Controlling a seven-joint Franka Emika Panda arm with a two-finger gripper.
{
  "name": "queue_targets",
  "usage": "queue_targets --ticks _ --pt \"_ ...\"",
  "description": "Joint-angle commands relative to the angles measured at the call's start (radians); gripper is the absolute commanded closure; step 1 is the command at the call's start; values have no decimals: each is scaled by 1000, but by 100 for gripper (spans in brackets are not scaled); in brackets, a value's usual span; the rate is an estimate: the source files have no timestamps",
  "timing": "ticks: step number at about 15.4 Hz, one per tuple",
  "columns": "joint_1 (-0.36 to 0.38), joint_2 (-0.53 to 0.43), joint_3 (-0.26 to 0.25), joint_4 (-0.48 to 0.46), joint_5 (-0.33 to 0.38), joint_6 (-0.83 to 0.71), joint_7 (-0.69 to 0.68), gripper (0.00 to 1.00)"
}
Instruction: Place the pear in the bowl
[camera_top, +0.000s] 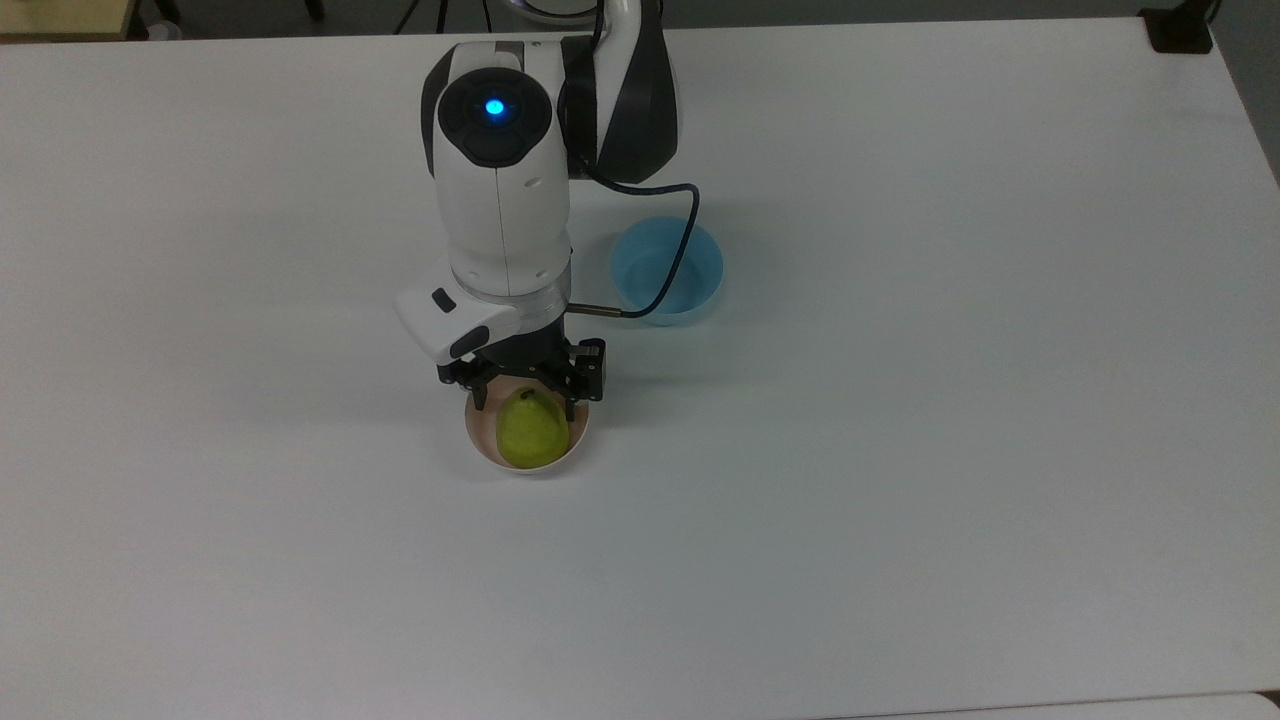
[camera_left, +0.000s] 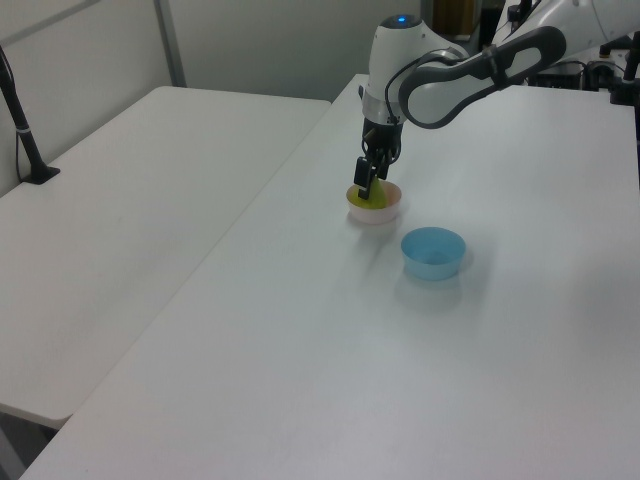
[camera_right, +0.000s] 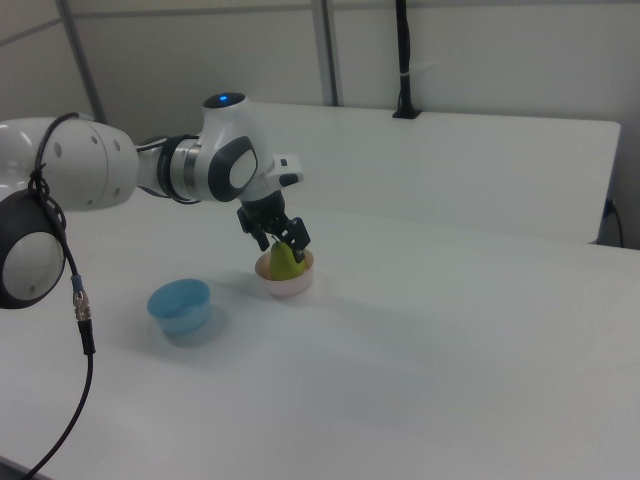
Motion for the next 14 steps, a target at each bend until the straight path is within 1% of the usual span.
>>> queue_targets --ticks 1,5,8,10,11,12,13,14 --pt "1 -73 -6 -22 -8 -18 6 0" --pt "-5 -189 -12 -22 -5 -205 -7 0" --pt "-13 -283 -12 -28 3 -352 -58 0" --pt "-13 -352 -15 -33 6 -462 -60 0" --pt "-11 -401 -15 -46 6 -519 -58 0" --pt "-9 -450 -17 -81 7 -541 -55 0" --pt "-6 -482 -20 -112 7 -540 -55 0" --pt "0 -513 -34 -140 10 -541 -55 0"
